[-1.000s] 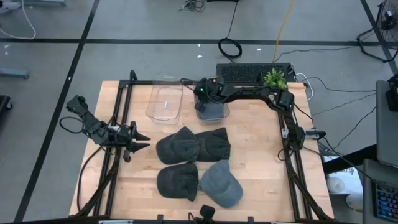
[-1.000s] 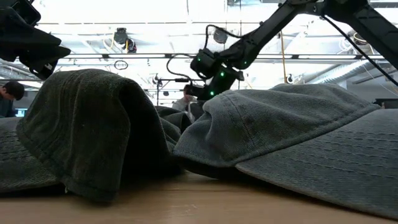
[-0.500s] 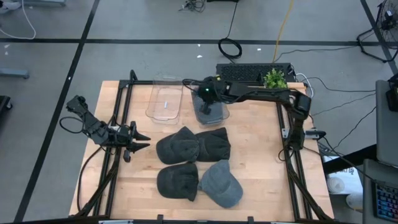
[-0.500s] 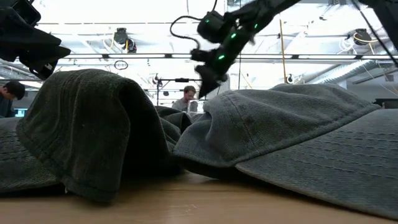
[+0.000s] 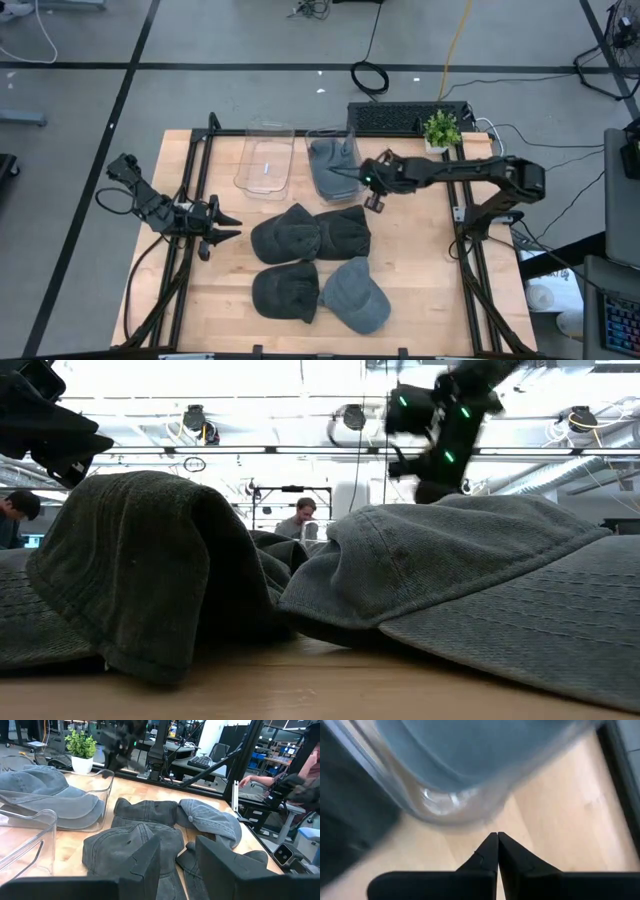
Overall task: Pick & Place hat
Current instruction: Adjust the right transparent bin
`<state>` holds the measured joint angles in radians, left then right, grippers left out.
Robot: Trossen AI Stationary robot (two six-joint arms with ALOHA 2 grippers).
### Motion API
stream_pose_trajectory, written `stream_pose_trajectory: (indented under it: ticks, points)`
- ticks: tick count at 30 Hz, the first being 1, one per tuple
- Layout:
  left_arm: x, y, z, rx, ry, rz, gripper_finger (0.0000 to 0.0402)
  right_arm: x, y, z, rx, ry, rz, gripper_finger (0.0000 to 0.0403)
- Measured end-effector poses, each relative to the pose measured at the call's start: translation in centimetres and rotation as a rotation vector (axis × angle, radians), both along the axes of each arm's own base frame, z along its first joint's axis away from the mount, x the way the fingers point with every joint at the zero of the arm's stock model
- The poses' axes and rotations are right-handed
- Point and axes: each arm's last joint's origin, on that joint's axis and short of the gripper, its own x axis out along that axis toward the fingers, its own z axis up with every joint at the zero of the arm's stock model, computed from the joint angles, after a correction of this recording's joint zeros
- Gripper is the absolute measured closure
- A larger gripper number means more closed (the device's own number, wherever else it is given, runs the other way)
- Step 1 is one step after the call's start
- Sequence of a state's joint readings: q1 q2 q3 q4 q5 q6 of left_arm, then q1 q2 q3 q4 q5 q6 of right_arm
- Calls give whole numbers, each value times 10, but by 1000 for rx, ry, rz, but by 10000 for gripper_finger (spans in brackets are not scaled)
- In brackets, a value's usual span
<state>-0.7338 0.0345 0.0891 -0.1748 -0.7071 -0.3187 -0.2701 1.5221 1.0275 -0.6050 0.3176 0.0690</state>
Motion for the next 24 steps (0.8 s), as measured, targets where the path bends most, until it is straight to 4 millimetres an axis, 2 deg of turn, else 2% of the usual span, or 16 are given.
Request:
stream_pose_trajectory:
  ticks: [4,7,12,24]
  points:
    - [0,0,0,0,0,0,270,-18,-6,-28,-61,-83,26,403]
    - [0,0,0,0,0,0,270,-19,-6,-40,-60,-234,108,403]
    - [0,0,0,0,0,0,270,-14,-7,-42,-12,-453,178,403]
    - [0,0,0,0,0,0,270,-5,-13,-32,-58,-610,163,403]
